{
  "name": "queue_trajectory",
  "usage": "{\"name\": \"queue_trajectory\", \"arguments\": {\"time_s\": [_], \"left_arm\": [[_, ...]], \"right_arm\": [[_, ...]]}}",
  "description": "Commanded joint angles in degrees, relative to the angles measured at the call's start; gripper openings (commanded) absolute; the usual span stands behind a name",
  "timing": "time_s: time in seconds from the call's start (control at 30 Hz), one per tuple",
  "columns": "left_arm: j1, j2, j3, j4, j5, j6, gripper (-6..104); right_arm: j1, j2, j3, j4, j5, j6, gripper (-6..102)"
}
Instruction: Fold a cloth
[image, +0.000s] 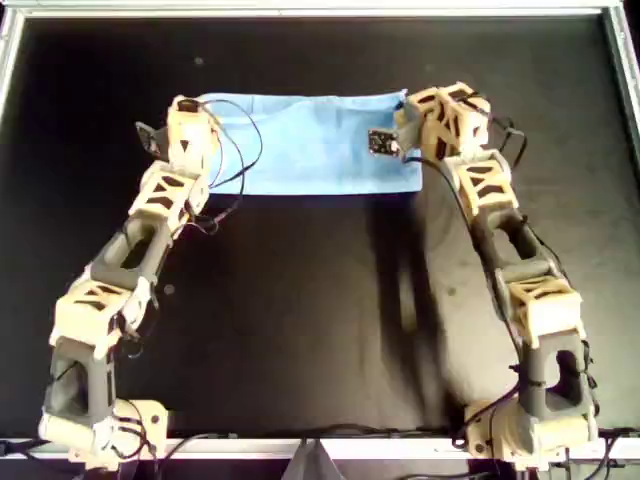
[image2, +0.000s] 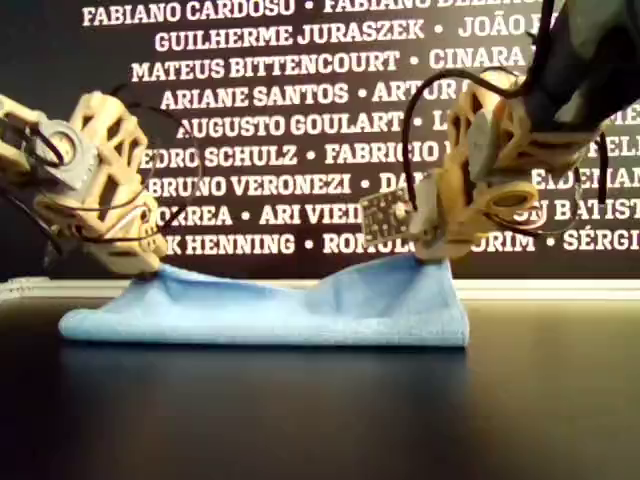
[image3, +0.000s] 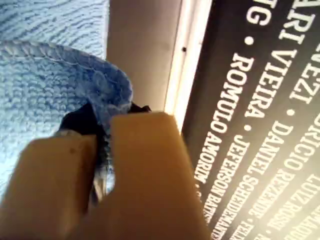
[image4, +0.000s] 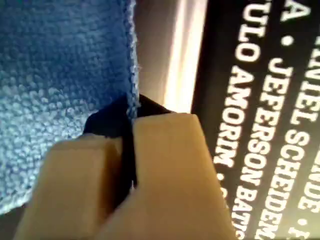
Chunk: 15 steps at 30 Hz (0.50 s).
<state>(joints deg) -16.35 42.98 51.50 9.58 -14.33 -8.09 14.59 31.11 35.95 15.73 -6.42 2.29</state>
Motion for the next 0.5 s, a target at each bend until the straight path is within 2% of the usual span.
{"name": "queue_trajectory", "arguments": {"time_s": [0.0, 0.13, 0.2, 0.27, 0.47], "left_arm": [[1.05, 0.53, -6.59, -1.14, 0.35, 0.0, -1], [1.23, -0.79, -9.49, -1.14, 0.44, 0.0, 0], [1.23, -0.88, -9.84, -1.05, 0.44, 0.09, 4], [1.23, -0.88, -9.23, -1.05, 0.44, 0.09, 12], [1.23, -1.41, -8.79, -0.44, -0.53, 0.0, 47]], "right_arm": [[-0.53, 0.7, -7.91, -3.16, 0.09, -0.44, 1], [-0.62, -1.67, -10.81, -3.16, 0.18, -0.44, 2], [-0.62, -2.29, -11.34, -3.16, 0.18, -0.35, 3], [-0.62, -2.37, -11.34, -3.16, 0.18, 0.35, 8], [-0.62, -2.2, -11.34, -3.16, -0.53, -0.35, 33]]}}
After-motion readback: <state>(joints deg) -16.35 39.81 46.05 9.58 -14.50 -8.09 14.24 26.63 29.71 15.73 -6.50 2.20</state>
